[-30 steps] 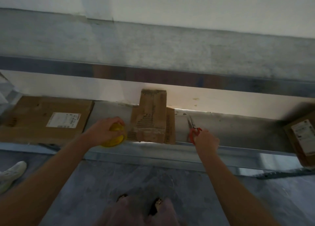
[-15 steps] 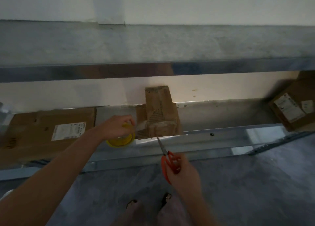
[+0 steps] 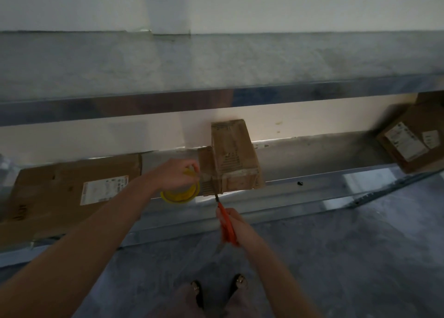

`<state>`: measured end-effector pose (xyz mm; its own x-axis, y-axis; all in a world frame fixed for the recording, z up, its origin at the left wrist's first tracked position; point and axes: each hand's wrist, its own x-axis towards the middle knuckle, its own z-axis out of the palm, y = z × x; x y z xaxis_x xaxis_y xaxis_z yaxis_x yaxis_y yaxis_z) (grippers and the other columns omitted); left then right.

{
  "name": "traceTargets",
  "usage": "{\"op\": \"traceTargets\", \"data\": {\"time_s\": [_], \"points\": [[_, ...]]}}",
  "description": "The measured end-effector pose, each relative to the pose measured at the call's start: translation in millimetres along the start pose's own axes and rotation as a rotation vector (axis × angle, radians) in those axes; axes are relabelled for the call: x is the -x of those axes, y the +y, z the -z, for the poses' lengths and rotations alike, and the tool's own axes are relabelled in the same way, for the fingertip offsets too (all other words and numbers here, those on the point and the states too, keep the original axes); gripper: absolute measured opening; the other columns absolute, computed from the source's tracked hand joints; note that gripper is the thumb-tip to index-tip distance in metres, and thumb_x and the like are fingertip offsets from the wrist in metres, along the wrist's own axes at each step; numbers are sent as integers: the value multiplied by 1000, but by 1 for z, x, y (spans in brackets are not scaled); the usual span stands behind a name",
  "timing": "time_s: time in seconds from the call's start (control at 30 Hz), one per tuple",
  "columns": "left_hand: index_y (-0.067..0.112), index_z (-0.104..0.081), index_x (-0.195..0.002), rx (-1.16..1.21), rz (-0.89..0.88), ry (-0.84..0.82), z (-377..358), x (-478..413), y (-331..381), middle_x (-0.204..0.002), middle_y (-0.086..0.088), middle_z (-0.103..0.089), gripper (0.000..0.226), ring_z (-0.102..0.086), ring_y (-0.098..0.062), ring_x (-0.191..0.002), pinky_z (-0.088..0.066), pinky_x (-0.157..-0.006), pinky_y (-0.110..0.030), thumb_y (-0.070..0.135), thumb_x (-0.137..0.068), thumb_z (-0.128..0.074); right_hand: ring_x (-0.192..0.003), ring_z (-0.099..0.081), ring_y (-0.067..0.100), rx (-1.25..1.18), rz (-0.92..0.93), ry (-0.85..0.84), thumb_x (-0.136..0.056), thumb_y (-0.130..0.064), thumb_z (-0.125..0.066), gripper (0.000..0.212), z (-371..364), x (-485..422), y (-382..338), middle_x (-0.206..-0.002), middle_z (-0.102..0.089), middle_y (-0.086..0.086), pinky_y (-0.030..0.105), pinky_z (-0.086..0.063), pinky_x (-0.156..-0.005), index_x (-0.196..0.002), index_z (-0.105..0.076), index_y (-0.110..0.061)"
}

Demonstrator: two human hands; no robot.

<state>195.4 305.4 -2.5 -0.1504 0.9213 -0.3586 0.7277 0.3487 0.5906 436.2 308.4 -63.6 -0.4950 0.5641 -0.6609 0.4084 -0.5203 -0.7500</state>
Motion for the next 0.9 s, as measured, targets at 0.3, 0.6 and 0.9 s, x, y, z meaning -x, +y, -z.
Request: {"op": "traceTargets", "data": {"time_s": [0.3, 0.6, 0.9], "points": [[36, -62, -102, -19, -19, -19, 0, -3, 2, -105, 7, -59, 16, -55, -13, -97, -46, -86, -32, 37, -86, -65, -49, -52, 9, -39, 74, -16, -51, -76, -78, 45, 2, -24, 10, -55, -55, -3, 22, -43, -45, -79, -68, -42], [31, -63, -104, 1, -23, -30, -2, -1, 4, -109, 4, -60, 18, -56, -15, -100, -47, -90, -34, 34, -87, -66, -41, -49, 10, -18, 64, 81, -89, -24, -65, 17, 6, -27, 8, -52, -55, -2, 19, -39, -41, -74, -70, -30], [34, -60, -99, 16, -23, -32, -10, -5, 0, -100, 9, -60, 16, -57, -13, -90, -47, -79, -32, 31, -85, -65, -57, -53, 13, 121, 58, 201, -79, -42, -71, 11, 2, -33, 1, -55, -57, -6, 26, -40, -50, -70, -69, -37]]}}
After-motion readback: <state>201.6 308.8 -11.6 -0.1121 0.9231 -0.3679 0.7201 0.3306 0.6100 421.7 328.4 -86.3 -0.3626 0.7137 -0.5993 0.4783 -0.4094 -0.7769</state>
